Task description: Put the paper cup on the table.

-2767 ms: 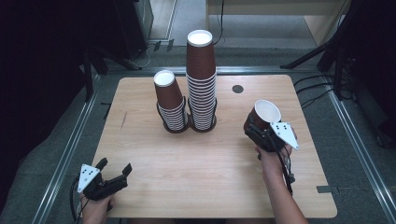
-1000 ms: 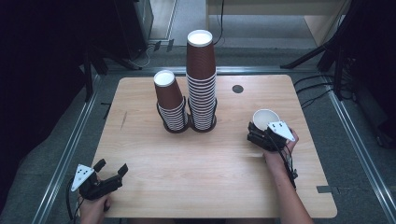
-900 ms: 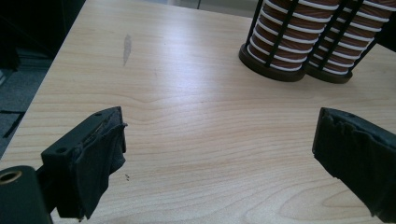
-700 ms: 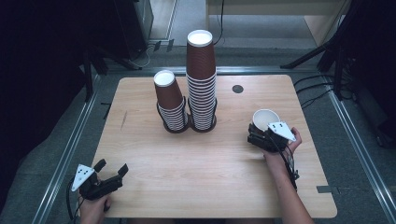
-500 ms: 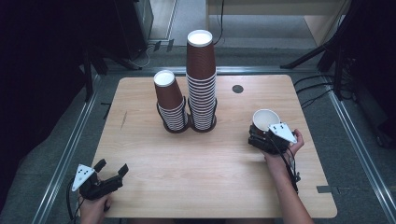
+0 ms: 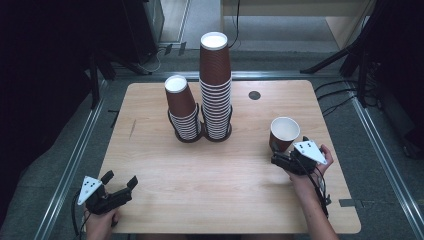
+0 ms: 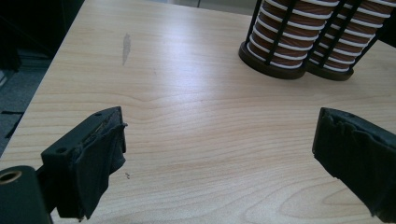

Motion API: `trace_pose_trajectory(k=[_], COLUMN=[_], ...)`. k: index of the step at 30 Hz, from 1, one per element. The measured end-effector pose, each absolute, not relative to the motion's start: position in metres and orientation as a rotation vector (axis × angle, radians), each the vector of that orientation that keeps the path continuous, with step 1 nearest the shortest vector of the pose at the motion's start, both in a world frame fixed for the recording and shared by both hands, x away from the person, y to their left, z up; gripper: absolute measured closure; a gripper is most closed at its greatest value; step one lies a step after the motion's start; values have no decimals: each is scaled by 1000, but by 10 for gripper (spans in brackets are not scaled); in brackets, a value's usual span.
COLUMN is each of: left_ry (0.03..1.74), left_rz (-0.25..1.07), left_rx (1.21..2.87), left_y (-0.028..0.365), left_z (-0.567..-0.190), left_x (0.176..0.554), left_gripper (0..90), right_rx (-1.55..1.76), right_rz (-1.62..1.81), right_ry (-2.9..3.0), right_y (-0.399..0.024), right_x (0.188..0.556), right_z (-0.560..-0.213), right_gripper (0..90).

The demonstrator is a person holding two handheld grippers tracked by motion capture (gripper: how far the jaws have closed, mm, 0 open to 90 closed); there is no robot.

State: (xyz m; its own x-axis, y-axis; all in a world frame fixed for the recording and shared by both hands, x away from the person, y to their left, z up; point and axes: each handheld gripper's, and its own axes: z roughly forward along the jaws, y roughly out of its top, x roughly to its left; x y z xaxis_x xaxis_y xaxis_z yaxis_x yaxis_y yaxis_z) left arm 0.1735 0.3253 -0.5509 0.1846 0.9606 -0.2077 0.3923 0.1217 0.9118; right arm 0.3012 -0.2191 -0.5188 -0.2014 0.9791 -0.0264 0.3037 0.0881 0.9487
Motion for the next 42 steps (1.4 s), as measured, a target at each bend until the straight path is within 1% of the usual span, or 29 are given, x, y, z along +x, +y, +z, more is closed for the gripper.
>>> trace_pose_trajectory(k=[15, 42], left_ry=[1383, 1379], left_rz=[709, 717], left_rx=[1449, 1462], left_y=[325, 323], left_z=[-551, -552], left_x=[173, 173], left_gripper=[31, 31], right_rx=[1328, 1413], right_rz=[1150, 1110], right_ry=[1556, 1497], right_y=[-255, -329], right_x=[273, 221], right_z=[-518, -539], right_gripper=[0, 0])
